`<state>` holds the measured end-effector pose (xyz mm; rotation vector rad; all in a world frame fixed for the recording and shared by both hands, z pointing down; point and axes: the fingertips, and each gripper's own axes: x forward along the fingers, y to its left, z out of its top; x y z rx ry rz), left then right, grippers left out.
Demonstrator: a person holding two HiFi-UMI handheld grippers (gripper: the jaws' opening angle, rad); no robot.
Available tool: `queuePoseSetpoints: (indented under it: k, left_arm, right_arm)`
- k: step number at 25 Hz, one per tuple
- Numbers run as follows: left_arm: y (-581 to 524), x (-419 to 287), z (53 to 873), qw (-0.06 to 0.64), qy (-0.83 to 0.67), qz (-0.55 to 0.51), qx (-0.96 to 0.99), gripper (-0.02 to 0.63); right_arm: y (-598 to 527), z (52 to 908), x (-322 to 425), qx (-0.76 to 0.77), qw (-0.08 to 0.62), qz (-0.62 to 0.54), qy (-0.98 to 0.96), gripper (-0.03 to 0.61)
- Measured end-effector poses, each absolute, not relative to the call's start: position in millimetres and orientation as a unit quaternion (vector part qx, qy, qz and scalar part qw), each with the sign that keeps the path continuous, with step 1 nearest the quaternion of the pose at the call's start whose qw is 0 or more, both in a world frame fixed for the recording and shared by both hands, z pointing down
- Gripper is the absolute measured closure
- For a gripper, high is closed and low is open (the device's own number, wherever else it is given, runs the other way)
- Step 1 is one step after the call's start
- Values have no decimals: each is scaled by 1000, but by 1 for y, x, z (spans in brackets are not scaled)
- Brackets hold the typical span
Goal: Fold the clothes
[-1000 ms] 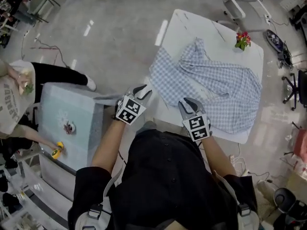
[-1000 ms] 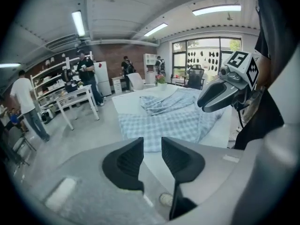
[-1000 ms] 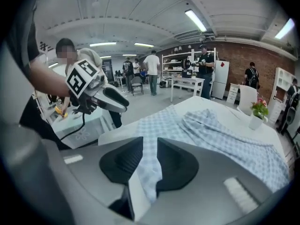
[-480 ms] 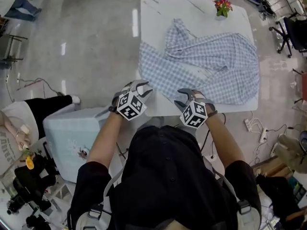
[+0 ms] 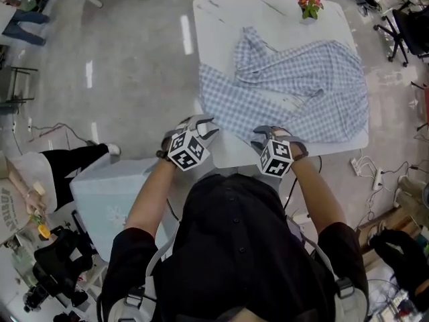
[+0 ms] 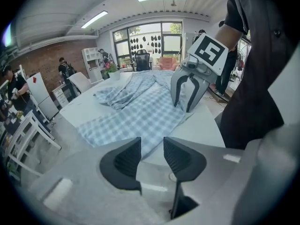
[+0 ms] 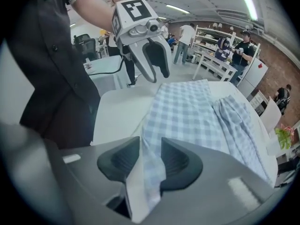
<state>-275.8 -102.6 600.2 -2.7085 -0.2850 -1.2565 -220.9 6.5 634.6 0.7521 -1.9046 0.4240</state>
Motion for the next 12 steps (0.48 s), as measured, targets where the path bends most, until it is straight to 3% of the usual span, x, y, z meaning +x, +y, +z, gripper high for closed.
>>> queuePoseSetpoints:
  k: [3,4,6,12]
  left_arm:
    - [-103,-277,599,74,-107,-417,-900,460]
    - [-102,-277,599,76,-112,-416,-899,460]
    - [-100,-279,600,79,-121,-416,-898,460]
    - [-101,-269,603,106,-148,-410,-894,400]
  right_arm:
    - [7,635,-219,301,502,194,-787,453]
    - [8,634,-219,297,504,194,-788,515]
    - [9,631,-219,295,505,184,-790,554]
    - [-8,588,-204,378,437,188,-794,563]
